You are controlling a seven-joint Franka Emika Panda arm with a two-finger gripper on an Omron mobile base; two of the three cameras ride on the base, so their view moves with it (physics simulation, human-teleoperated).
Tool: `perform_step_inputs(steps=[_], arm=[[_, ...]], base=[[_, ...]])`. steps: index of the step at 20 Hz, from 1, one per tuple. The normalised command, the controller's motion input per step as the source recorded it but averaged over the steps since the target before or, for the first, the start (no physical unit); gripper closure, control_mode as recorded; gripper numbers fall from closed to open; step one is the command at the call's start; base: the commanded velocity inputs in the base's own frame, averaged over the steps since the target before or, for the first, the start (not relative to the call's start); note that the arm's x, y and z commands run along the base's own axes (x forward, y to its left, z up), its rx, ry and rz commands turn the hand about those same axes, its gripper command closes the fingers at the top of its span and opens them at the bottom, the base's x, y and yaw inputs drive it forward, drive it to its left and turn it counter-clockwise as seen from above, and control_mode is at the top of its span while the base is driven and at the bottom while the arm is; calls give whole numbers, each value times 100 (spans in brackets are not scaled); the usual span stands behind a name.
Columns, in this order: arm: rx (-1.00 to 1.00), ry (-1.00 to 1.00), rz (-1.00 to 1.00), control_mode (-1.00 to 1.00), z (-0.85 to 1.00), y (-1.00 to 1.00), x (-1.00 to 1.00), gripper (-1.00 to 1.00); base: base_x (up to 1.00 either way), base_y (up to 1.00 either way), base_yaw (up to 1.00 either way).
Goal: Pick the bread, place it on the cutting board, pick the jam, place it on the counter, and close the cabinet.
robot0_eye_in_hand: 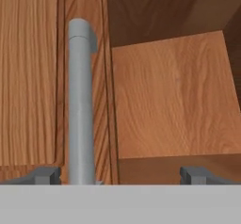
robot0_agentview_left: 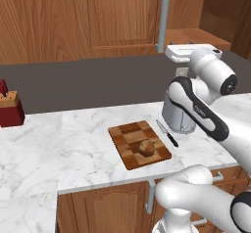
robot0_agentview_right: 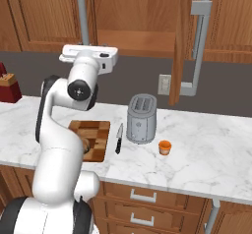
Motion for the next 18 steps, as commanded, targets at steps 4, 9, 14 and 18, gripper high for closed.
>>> perform_step_inputs(steps=[4,9,14,18], arm=[[0,0,0,-100,2,-21,-11,-100],[0,0,0,-100,4,-19,-12,-100],[0,0,0,-100,0,-7,-16,-100],[0,0,0,-100,0,-18,-21,-100]], base=[[0,0,0],[0,0,0],[0,0,0],[0,0,0]])
